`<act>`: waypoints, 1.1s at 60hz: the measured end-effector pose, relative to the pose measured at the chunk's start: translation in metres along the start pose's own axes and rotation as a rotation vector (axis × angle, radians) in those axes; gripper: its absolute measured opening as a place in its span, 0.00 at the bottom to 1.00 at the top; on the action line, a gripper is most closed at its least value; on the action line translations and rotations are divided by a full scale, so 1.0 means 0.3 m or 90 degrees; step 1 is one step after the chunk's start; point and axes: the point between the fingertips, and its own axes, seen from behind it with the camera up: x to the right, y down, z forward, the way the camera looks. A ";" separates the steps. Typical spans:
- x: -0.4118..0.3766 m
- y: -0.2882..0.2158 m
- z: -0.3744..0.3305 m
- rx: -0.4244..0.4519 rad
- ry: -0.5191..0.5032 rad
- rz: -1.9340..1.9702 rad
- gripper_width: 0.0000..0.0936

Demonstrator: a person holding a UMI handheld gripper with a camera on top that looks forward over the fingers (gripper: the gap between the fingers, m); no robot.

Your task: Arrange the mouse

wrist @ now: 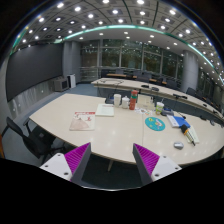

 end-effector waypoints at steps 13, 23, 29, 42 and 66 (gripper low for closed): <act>0.303 0.232 0.117 -0.054 0.041 0.010 0.91; 0.662 0.448 0.249 -0.102 0.086 0.024 0.91; 0.907 0.550 0.344 -0.113 0.112 0.034 0.91; 1.434 0.670 0.560 -0.099 0.171 0.042 0.91; 1.904 0.740 0.913 -0.127 0.193 0.053 0.91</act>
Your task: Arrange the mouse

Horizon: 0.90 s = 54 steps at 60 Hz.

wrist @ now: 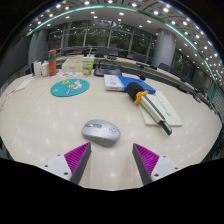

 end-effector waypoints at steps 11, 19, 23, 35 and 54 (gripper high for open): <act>-0.008 -0.085 0.107 0.009 -0.025 0.009 0.91; -0.007 -0.137 0.174 0.014 -0.036 0.013 0.91; -0.006 -0.160 0.202 0.015 -0.040 0.018 0.91; -0.015 -0.210 0.270 0.020 -0.064 0.032 0.81; -0.046 -0.225 0.278 0.025 -0.063 0.038 0.42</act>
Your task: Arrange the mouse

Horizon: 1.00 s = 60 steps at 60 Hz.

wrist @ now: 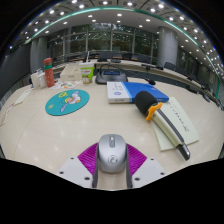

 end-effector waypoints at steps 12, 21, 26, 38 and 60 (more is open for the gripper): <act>-0.027 -0.075 -0.040 0.009 -0.004 0.017 0.39; -0.049 -0.335 -0.135 0.083 0.015 0.030 0.39; -0.092 -0.532 -0.172 0.136 0.021 0.040 0.39; -0.325 -0.860 -0.069 0.184 0.002 0.065 0.39; -0.666 -0.608 0.459 0.034 -0.007 0.060 0.39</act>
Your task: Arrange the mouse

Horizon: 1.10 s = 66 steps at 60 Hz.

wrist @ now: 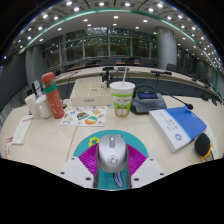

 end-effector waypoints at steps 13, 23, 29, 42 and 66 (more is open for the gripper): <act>-0.019 0.141 0.080 -0.049 0.000 -0.005 0.51; -0.023 0.102 -0.022 -0.045 0.000 -0.021 0.93; -0.014 0.051 -0.166 -0.033 0.022 -0.030 0.92; -0.066 0.009 -0.583 -0.011 0.022 -0.032 0.93; -0.115 0.175 -1.197 0.025 0.028 -0.046 0.92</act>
